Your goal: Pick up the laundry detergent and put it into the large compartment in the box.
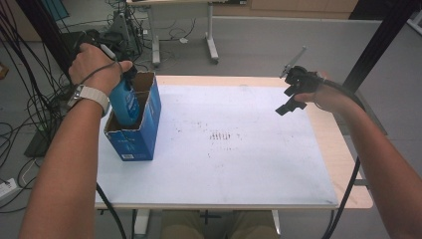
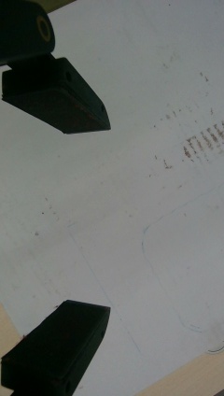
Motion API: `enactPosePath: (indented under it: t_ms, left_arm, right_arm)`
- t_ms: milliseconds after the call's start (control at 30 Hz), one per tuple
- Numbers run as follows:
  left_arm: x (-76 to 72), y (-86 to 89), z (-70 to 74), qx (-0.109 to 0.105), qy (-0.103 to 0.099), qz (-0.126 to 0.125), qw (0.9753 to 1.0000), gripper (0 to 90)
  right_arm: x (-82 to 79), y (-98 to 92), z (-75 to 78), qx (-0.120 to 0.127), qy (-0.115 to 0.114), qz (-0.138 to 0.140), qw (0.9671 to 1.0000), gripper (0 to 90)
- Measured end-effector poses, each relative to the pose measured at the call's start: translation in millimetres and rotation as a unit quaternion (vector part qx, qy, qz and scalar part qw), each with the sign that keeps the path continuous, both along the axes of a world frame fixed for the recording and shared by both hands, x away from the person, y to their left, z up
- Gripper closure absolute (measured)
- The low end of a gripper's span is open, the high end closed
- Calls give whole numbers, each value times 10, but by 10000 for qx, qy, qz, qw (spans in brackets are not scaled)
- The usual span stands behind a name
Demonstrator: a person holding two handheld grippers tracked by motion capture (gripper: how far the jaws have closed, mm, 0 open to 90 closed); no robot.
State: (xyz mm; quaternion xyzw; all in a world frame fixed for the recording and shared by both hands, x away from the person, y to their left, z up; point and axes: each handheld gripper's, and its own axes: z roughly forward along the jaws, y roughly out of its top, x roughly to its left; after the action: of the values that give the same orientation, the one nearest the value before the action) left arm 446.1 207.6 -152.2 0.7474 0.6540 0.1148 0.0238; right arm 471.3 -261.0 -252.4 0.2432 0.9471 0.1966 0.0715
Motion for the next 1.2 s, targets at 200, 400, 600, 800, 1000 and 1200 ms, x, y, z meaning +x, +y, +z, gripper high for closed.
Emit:
enactPosePath:
  t_ms: [200, 400, 600, 800, 1000, 1200]
  left_arm:
    - [10, 6, -67, -43, 4, -20, 10000, 382]
    - [26, 7, -173, 31, 40, -65, 10000, 382]
    - [41, 1, -204, 38, 13, -89, 10000, 382]
    - [51, -4, -241, 36, 6, -118, 9999, 383]
    - [41, 23, -333, 2, 40, -127, 9999, 382]
    - [34, 50, -413, -64, 17, -123, 9999, 382]
  right_arm:
    - [3, 2, -16, -18, 17, 5, 10000, 98]
    - [1, 9, -34, -10, 39, 1, 10000, 98]
    - [5, 2, -41, -30, 39, -7, 10000, 98]
    - [3, -13, -48, -16, 54, -28, 10000, 98]
    - [3, -21, -56, -18, 67, -37, 10000, 98]
    - [6, -3, -67, -33, 78, -30, 10000, 98]
